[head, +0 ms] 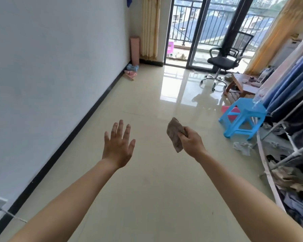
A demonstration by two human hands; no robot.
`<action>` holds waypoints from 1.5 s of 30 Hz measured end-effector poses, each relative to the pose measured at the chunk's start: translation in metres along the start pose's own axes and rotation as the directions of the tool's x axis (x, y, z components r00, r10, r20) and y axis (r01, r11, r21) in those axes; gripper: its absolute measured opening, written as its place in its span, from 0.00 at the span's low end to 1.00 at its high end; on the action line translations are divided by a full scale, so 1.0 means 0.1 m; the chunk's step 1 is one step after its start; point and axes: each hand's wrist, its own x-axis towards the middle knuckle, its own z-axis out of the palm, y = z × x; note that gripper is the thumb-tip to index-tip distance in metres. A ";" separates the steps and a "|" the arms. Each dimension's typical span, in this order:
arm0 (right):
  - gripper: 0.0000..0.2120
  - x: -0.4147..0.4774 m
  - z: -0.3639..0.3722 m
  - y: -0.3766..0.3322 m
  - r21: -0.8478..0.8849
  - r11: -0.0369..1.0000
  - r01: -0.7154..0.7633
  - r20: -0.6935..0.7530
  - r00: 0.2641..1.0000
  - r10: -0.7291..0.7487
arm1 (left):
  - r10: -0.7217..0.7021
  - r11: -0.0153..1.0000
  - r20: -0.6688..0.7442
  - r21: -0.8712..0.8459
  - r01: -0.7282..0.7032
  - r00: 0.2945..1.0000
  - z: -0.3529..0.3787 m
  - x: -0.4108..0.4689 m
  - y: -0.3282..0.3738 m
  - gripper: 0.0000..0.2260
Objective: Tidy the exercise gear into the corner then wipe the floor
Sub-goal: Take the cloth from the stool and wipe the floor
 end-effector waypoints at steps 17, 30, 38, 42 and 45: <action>0.06 3.20 1.35 2.08 -0.243 0.954 0.177 0.771 0.632 0.079 | -0.814 0.495 0.376 0.050 0.868 0.443 2.64 0.67 1.38 0.29; 0.08 2.76 2.83 5.30 -0.414 0.816 0.404 0.871 0.435 0.226 | -0.806 0.263 0.559 0.044 0.964 0.195 6.19 -0.49 1.85 0.28; 0.09 2.61 4.38 7.04 -0.277 0.774 0.569 0.934 0.349 0.077 | -0.814 0.229 0.566 0.104 0.968 0.132 8.51 -0.97 1.46 0.27; 0.16 2.61 5.01 7.50 -0.104 0.690 0.716 0.931 0.314 -0.185 | -0.860 0.218 0.491 0.105 0.970 0.140 9.15 -1.01 1.04 0.27; 0.20 2.57 5.18 7.97 0.157 0.416 0.896 0.928 0.010 -0.372 | -0.908 0.188 0.398 0.108 0.976 0.130 9.44 -0.99 0.68 0.27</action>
